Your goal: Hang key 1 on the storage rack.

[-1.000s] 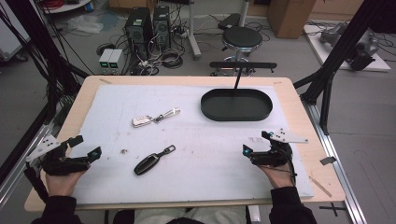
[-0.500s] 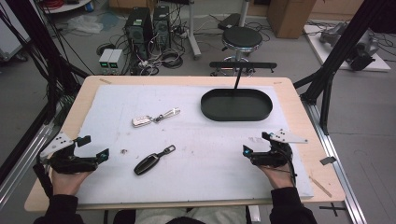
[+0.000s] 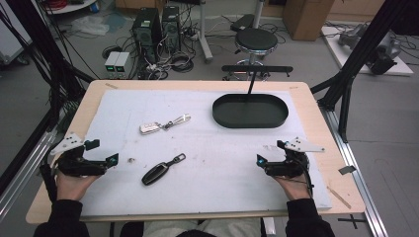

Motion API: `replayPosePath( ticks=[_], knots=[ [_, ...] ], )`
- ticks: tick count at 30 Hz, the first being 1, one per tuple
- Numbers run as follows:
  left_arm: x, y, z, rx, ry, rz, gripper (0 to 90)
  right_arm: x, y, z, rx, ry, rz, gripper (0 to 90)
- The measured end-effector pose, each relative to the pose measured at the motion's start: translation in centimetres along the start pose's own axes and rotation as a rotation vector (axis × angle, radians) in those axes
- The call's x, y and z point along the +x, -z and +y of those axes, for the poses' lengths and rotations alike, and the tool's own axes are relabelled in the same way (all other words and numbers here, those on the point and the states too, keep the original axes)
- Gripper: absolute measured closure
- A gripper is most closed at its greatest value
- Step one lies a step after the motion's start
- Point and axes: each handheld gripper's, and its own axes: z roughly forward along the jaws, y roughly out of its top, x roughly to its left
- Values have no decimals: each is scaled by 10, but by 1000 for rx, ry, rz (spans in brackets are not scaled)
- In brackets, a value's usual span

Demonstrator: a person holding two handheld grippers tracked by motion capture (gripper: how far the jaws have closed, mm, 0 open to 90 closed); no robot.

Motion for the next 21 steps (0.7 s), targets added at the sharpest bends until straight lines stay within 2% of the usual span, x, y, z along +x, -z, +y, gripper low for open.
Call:
replayPosePath(
  ticks=[4, 8, 21],
  knots=[
    [2, -8, 8, 23, -9, -9, 35, 0, -1, 0, 0, 7, -4, 8],
    [1, -20, 18, 63, -38, -23, 35, 0, -1, 0, 1, 14, -7, 8],
    [1, -46, 46, 127, -88, -53, 36, 0, -2, 0, 12, 12, -4, 8]
  ],
)
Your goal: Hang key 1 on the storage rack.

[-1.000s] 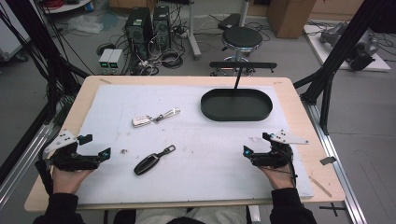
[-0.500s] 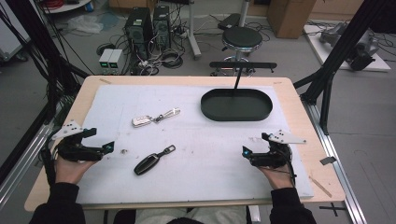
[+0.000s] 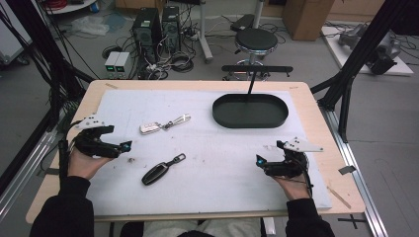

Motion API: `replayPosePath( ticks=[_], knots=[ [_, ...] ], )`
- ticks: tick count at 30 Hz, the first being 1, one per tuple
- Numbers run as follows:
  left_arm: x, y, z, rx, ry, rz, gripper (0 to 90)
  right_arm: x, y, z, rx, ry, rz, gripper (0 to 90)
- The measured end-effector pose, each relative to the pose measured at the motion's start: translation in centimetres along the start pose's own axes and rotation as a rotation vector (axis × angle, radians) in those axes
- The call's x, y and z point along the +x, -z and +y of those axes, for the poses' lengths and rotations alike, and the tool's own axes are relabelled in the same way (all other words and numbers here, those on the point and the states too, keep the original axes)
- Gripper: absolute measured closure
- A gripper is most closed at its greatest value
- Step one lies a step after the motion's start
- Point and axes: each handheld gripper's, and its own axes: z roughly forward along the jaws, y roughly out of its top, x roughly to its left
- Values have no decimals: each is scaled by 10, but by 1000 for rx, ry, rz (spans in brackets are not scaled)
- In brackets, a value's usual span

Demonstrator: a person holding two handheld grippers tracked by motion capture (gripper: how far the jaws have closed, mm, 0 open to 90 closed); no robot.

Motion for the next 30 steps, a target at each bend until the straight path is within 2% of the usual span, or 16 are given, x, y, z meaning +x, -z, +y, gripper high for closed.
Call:
replayPosePath(
  ticks=[10, 15, 23, 30],
  knots=[
    [3, -17, 19, 29, -25, -20, 36, 0, -1, 0, 1, 0, 3, 9],
    [9, -25, 26, 29, -6, -28, 36, 0, -1, 0, 2, 1, 4, 9],
    [9, -42, 45, 70, -38, -55, 36, -1, -1, -1, 1, -1, 2, 8],
    [7, -53, 59, 75, -55, -61, 36, -2, 0, -1, 3, -5, 0, 9]
  ],
)
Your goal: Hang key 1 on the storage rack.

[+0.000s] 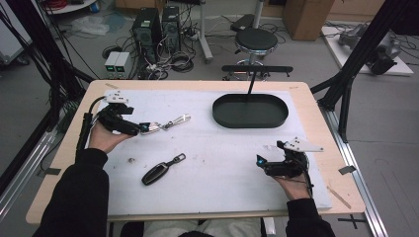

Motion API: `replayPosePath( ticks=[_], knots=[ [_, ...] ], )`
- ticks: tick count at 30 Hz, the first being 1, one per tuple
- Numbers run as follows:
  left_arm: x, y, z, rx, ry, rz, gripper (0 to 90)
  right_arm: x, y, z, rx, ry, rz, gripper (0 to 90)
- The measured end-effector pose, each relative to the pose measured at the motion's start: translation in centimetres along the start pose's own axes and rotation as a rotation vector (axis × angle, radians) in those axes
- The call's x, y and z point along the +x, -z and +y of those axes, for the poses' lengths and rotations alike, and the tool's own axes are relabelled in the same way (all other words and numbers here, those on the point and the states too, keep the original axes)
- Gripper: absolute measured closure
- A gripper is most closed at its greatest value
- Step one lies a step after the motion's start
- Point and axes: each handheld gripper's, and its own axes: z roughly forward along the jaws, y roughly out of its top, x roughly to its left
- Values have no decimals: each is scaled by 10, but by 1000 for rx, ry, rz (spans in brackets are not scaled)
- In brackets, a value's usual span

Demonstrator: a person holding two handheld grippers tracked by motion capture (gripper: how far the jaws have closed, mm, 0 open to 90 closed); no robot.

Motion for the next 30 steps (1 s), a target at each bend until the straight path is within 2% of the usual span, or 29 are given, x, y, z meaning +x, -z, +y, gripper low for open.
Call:
replayPosePath(
  ticks=[14, 18, 23, 30],
  knots=[
    [0, -33, 27, 41, -27, -24, 36, -1, -1, 0, -2, 4, -2, 9],
    [1, -46, 32, 75, -29, -26, 36, -1, -2, -1, 3, -8, 6, 9],
    [3, -62, 39, 95, -39, -33, 36, -1, -3, -2, 8, 0, 4, 8],
    [4, -82, 46, 154, -44, -59, 36, -2, -1, -2, 4, -1, 2, 9]
  ],
)
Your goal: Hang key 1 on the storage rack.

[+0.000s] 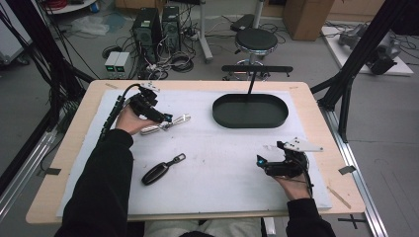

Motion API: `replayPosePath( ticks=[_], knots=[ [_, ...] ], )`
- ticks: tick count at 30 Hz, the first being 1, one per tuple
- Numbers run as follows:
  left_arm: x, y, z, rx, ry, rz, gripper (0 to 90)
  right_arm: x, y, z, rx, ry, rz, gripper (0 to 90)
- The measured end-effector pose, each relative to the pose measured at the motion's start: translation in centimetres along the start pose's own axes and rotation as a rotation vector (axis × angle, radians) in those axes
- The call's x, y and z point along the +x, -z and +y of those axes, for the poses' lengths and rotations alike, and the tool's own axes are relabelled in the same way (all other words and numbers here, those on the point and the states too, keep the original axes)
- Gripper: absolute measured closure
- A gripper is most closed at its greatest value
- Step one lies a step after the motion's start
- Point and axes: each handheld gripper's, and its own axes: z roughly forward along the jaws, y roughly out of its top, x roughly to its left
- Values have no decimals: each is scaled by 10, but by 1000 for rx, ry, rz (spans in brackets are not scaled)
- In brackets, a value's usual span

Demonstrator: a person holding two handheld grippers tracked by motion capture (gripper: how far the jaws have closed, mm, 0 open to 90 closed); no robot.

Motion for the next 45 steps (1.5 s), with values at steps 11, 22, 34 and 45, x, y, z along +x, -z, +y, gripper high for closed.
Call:
replayPosePath(
  ticks=[11, 22, 34, 45],
  knots=[
    [2, -35, -4, 108, 22, -25, 36, 1, 0, 0, 3, -2, 3, 9],
    [6, -53, -8, 148, 42, 3, 37, -3, 0, -1, 7, -9, -1, 9],
    [4, -66, -10, 162, 36, 19, 215, -7, 0, -1, 5, -12, -14, 9],
    [-2, -72, -11, 175, 15, 79, 479, -5, 0, -1, 8, -9, -15, 9]
  ],
)
